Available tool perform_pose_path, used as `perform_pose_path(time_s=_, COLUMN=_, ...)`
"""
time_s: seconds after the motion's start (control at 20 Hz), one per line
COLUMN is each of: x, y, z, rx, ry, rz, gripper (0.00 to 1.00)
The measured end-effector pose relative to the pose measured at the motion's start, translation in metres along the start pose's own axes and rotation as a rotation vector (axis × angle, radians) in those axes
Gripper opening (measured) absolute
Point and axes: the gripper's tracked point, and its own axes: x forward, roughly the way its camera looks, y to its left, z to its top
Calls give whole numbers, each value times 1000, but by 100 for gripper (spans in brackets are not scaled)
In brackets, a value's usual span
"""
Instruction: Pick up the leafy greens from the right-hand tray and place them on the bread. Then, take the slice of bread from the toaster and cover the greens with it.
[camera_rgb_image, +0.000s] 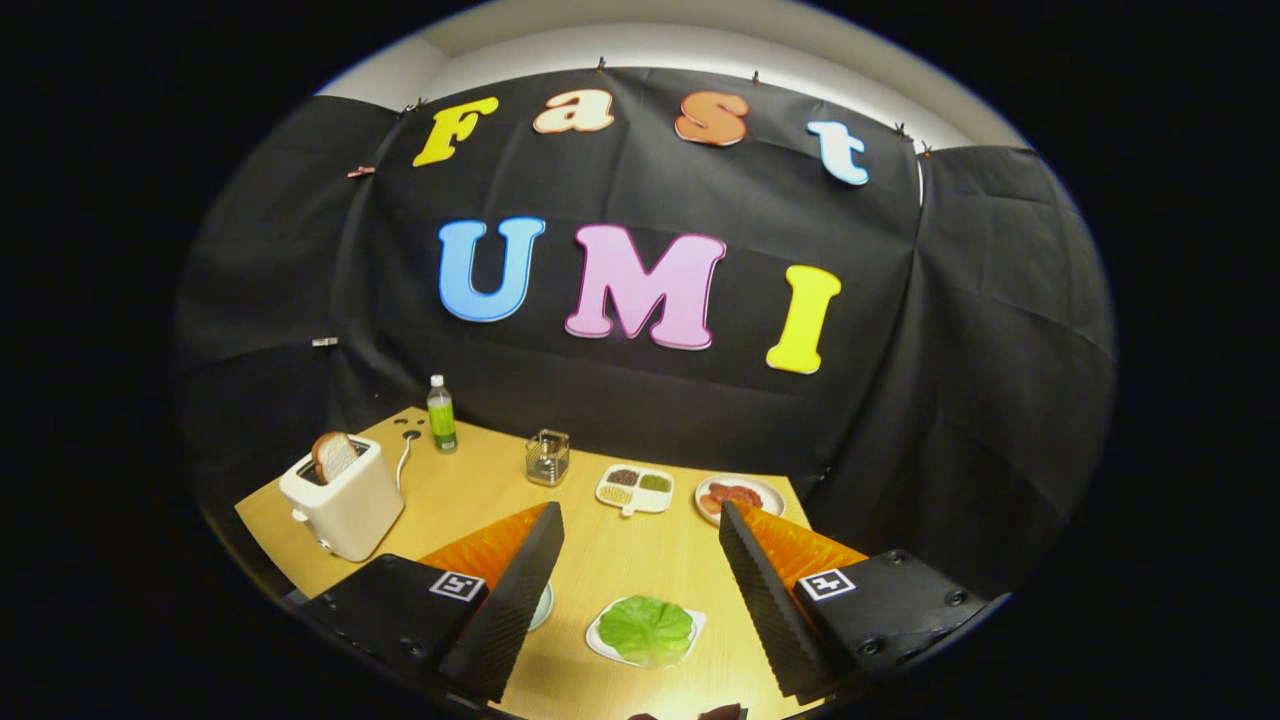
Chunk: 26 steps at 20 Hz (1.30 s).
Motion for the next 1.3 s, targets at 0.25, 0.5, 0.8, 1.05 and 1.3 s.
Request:
perform_pose_path(time_s=0.25, x=45, y=-9, z=-77, rx=-43, ry=150, rz=79, gripper=98)
perform_pose_path(time_s=0.5, x=88, y=-14, z=-164, rx=-101, ry=348, rz=179, gripper=95)
perform_pose_path(time_s=0.8, x=115, y=-20, z=-249, rx=-80, ry=536, rz=219, gripper=86)
perform_pose_path(time_s=1.05, x=121, y=-17, z=-291, rx=-57, ry=656, rz=233, gripper=67)
perform_pose_path(time_s=1.3, x=115, y=-16, z=-306, rx=-53, ry=716, rz=250, gripper=59)
